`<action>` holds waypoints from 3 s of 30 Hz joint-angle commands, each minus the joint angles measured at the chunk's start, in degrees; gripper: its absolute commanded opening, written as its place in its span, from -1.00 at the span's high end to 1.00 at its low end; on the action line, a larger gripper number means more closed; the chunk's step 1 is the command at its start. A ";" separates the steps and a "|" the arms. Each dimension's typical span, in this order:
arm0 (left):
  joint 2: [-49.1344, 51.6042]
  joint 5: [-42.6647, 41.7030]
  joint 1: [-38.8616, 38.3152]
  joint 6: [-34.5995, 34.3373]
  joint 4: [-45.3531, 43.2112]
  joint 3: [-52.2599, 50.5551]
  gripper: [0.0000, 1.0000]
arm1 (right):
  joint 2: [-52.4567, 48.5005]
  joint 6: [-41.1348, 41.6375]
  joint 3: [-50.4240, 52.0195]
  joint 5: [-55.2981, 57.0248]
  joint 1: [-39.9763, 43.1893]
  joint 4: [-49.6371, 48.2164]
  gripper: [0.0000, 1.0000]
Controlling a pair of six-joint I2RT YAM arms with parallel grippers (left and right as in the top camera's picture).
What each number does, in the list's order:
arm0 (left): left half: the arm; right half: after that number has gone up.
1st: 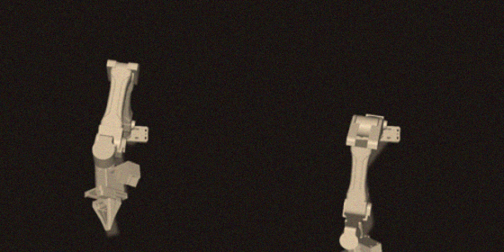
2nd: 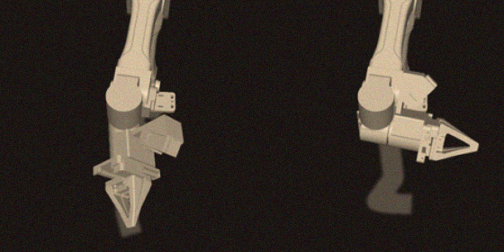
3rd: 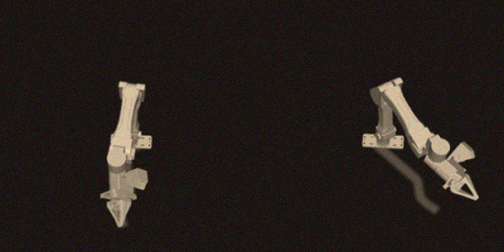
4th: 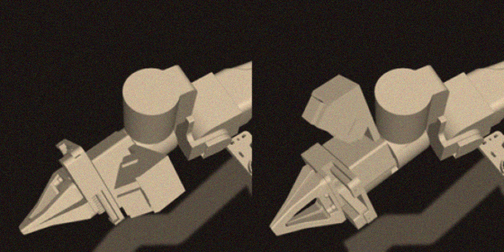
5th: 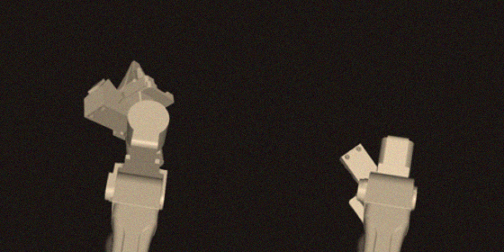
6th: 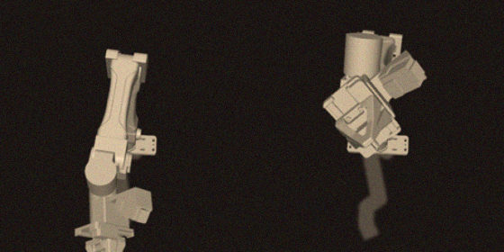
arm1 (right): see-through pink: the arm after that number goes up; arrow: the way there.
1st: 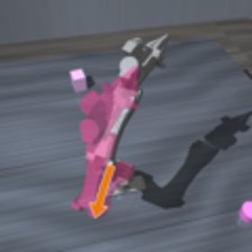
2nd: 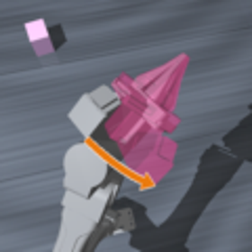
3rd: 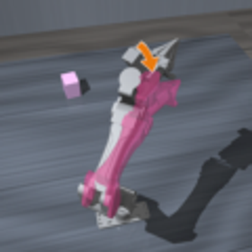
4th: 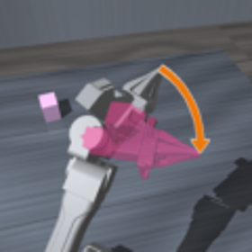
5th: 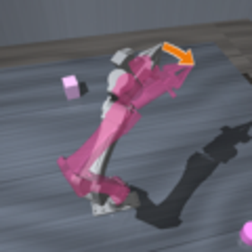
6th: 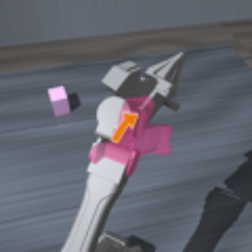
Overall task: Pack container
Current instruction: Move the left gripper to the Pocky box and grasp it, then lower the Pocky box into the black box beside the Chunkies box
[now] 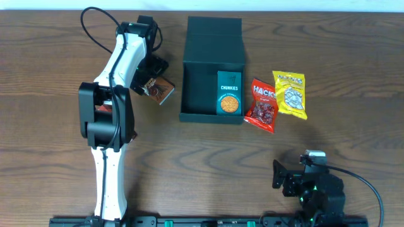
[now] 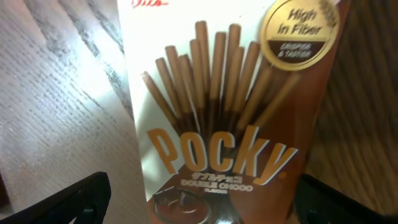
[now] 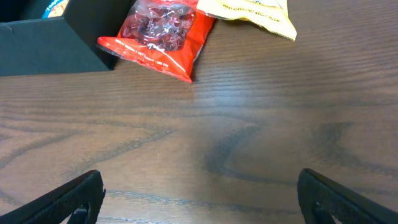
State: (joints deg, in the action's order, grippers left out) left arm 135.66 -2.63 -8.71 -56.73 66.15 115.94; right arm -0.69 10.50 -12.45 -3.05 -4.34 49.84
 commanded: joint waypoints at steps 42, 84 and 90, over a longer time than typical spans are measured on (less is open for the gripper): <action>2.80 0.04 0.11 6.60 -5.68 -3.23 -0.69 | 0.35 0.83 0.55 -0.22 0.61 0.57 -0.98; 2.01 1.55 -18.34 31.06 9.73 25.81 -0.57 | 0.35 0.83 0.55 -0.22 0.61 0.57 -0.98; 2.03 1.68 -21.24 34.32 9.73 25.20 -0.58 | 0.35 0.83 0.55 -0.22 0.61 0.57 -0.98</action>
State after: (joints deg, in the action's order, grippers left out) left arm 137.38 -2.15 -29.74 -24.95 75.61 140.27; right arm -0.67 10.50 -12.45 -3.03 -4.34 49.84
